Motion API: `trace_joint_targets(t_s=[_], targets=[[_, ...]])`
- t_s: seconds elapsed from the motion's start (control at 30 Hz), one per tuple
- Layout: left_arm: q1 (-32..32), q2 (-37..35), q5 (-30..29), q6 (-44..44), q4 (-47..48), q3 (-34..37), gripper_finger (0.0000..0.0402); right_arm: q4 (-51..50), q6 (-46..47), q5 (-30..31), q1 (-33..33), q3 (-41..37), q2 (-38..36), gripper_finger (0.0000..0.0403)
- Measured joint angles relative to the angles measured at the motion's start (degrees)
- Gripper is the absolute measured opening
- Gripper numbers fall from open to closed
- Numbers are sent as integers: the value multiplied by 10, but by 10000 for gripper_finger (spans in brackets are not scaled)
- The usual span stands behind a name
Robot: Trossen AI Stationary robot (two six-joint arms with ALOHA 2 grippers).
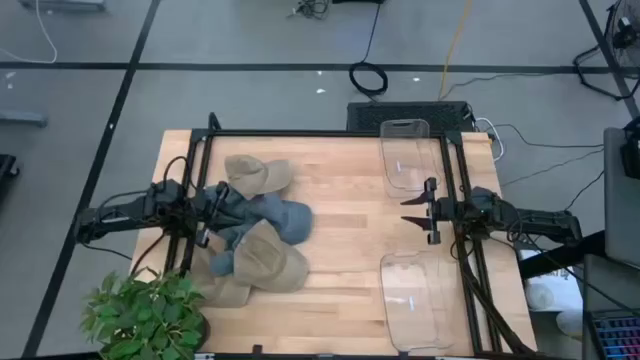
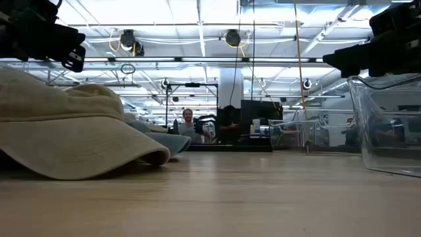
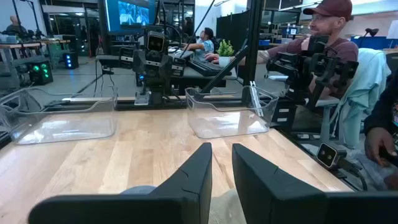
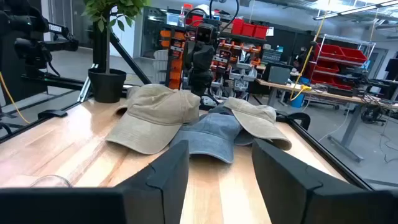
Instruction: Pick & Place hat
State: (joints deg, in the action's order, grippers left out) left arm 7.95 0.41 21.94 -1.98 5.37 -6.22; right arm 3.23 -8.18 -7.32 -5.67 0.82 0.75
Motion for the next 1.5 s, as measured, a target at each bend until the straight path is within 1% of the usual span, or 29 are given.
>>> trace_joint_targets(t_s=[1.2,1.33,1.4,1.5], targets=[[0,0,0,0,0,0,72,0,0,0,0,0,0,167],[0,0,0,0,0,0,72,22,-31,-2,0,0,0,167],[0,0,0,0,0,0,72,43,-6,-5,1,0,0,167],[0,0,0,0,0,0,72,80,131,-3,3,0,0,167]])
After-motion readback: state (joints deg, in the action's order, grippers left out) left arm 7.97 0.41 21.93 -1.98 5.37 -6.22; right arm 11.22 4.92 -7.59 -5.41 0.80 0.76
